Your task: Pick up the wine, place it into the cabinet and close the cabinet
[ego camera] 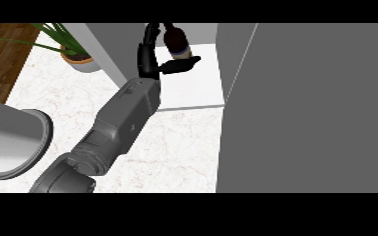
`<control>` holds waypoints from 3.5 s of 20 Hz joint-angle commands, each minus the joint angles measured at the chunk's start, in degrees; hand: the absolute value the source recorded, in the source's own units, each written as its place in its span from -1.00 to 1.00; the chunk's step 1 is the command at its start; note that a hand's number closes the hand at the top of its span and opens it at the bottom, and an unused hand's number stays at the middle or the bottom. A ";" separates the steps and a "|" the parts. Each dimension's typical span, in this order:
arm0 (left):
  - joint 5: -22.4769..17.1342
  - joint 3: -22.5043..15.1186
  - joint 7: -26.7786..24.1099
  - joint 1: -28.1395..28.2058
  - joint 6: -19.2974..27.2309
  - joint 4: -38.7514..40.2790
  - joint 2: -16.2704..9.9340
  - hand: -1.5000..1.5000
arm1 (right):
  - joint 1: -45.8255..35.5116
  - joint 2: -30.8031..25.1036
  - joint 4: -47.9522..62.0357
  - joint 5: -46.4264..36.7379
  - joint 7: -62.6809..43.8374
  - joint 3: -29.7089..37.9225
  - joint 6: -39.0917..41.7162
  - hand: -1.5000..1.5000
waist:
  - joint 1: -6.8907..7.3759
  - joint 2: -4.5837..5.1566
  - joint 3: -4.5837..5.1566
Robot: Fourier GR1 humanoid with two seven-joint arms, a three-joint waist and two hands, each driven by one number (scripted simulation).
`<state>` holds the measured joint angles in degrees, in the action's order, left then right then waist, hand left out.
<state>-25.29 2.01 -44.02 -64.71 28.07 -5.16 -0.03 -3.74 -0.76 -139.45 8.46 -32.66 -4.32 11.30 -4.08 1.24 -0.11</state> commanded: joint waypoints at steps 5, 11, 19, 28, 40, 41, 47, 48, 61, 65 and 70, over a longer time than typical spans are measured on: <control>0.55 0.58 -1.92 1.66 0.64 0.20 -0.36 -1.00 | -3.71 -0.48 -0.87 2.46 -2.69 2.01 -1.56 -1.00 | 0.25 0.37 0.21; 0.37 1.51 -4.81 4.22 -2.45 -0.30 -0.77 -1.00 | -1.89 0.54 0.84 0.10 0.06 -0.23 -0.69 -1.00 | 0.47 0.34 0.19; 0.85 1.73 -5.34 3.42 -4.90 -0.47 -0.80 -1.00 | 1.28 0.52 -2.22 1.39 -0.90 -0.61 -0.20 -1.00 | -0.02 0.22 0.16; 0.75 1.19 -6.31 4.49 -9.46 -0.27 0.03 -1.00 | 1.20 0.74 -5.45 0.64 -4.35 -4.21 -2.01 -1.00 | -0.35 -0.14 0.20; -5.02 -0.94 -6.84 6.07 -14.17 -2.20 0.04 -1.00 | -1.88 0.47 -3.04 1.68 -4.63 -2.02 -2.59 -1.00 | 0.05 -0.62 0.16; -6.18 -1.94 -7.03 6.06 -13.96 -2.34 0.03 -1.00 | -2.96 0.72 -3.60 -0.09 -5.31 -4.99 -4.56 -1.00 | -0.64 -0.68 0.20; -10.21 -8.46 -5.26 10.95 -13.65 -7.57 0.03 -1.00 | 0.73 -1.81 -3.15 3.49 -2.93 -0.46 -1.01 -1.00 | 0.74 -1.33 0.09; -12.05 -9.15 -5.67 11.85 -14.00 -8.50 0.03 -1.00 | 0.38 -0.31 -1.08 1.61 -1.09 -1.88 -1.59 -1.00 | 0.35 -1.07 0.12; -19.88 -38.25 -1.59 33.30 8.48 -46.69 0.03 -1.00 | -2.38 -1.09 -6.59 -0.63 -7.92 -1.19 -5.57 -1.00 | 3.84 -1.70 0.11; -14.82 -39.33 4.13 36.99 11.44 -56.36 -1.67 -1.00 | -3.54 -1.19 -3.17 -0.26 -5.45 1.12 -5.65 -1.00 | 4.49 -1.51 0.10; -13.21 -42.51 3.95 46.10 12.66 -68.10 -3.34 -1.00 | -0.69 -1.69 -5.44 1.27 -5.08 0.88 -4.37 -1.00 | 4.28 -1.45 0.10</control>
<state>-40.23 -39.78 -41.02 -24.46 40.18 -65.03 -1.21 -5.95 -2.10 -140.17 7.30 -36.20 -3.96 6.94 0.07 -0.28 -0.02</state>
